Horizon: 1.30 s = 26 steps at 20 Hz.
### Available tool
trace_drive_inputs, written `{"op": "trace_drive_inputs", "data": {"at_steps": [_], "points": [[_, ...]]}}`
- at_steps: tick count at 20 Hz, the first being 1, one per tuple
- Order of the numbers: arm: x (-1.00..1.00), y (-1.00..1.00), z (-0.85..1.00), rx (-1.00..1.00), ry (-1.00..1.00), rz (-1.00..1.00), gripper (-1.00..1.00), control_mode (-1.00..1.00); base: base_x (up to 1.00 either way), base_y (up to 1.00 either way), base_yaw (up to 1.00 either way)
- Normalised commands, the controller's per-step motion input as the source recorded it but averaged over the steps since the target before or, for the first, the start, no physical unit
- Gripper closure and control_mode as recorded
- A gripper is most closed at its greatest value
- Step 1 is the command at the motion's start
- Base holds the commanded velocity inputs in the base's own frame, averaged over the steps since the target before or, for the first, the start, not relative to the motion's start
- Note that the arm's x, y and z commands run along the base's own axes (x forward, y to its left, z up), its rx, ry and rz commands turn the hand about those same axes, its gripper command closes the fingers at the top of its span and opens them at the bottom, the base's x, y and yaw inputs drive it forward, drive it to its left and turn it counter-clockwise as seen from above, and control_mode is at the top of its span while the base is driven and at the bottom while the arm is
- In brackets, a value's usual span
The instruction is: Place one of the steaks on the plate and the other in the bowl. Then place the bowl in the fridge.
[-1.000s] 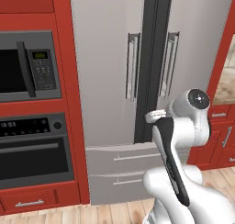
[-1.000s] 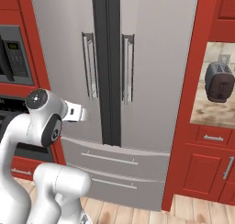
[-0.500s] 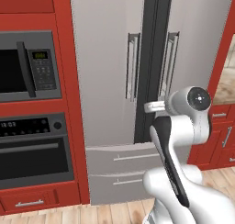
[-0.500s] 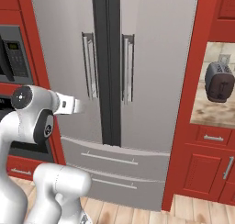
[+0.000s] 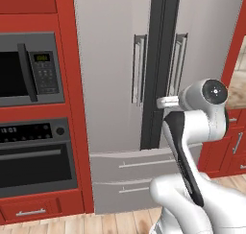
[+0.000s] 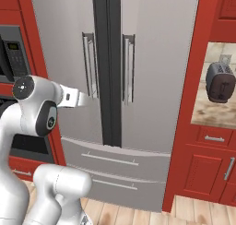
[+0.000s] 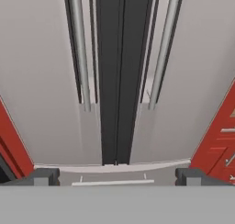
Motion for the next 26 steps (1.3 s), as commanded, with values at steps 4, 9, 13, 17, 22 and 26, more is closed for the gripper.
{"op": "trace_drive_inputs", "data": {"at_steps": [4, 9, 13, 17, 22, 26], "points": [[0.00, -0.64, 0.10, 0.00, 0.00, -0.09, -1.00, -1.00, 0.00, 0.00, 0.00], [0.00, -0.60, 0.02, 0.00, 0.00, -0.02, -1.00, -1.00, 0.00, 0.00, 0.00], [0.01, -0.54, 0.06, 0.01, 0.00, 0.00, -1.00, -1.00, 0.00, 0.00, 0.00], [0.11, -0.30, 0.18, 0.04, 0.00, 0.00, -1.00, -1.00, 0.00, 0.00, 0.00], [0.29, -0.11, 0.20, 0.08, 0.00, 0.00, -1.00, -1.00, 0.00, 0.00, 0.00], [0.38, 0.00, 0.18, 0.08, 0.00, 0.00, -1.00, -1.00, 0.00, 0.00, 0.00]]}}
